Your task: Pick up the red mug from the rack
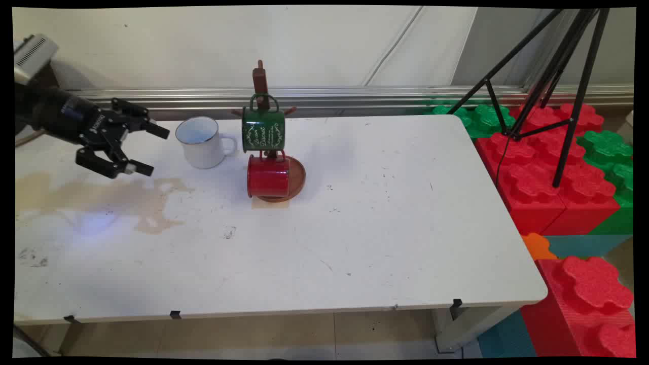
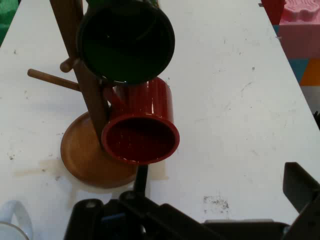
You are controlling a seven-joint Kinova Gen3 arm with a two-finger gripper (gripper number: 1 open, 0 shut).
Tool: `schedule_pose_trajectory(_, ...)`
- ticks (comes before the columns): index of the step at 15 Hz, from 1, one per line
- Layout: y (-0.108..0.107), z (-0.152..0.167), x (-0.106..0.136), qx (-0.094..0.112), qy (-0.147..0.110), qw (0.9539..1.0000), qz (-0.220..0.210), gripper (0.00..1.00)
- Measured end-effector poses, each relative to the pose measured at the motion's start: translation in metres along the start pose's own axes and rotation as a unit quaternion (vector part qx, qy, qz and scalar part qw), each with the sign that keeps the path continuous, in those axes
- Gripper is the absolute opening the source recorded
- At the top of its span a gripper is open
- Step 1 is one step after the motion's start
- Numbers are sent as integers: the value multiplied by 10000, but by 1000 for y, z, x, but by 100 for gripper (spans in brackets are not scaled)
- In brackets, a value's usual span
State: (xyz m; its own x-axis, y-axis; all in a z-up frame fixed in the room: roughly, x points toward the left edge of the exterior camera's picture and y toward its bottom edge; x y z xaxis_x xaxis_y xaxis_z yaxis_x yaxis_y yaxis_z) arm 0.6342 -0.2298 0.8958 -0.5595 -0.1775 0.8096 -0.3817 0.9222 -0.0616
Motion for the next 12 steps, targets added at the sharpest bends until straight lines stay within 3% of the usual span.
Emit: schedule_pose_trajectory(12,-4,46,-18,-49,-85,9997,-228,100)
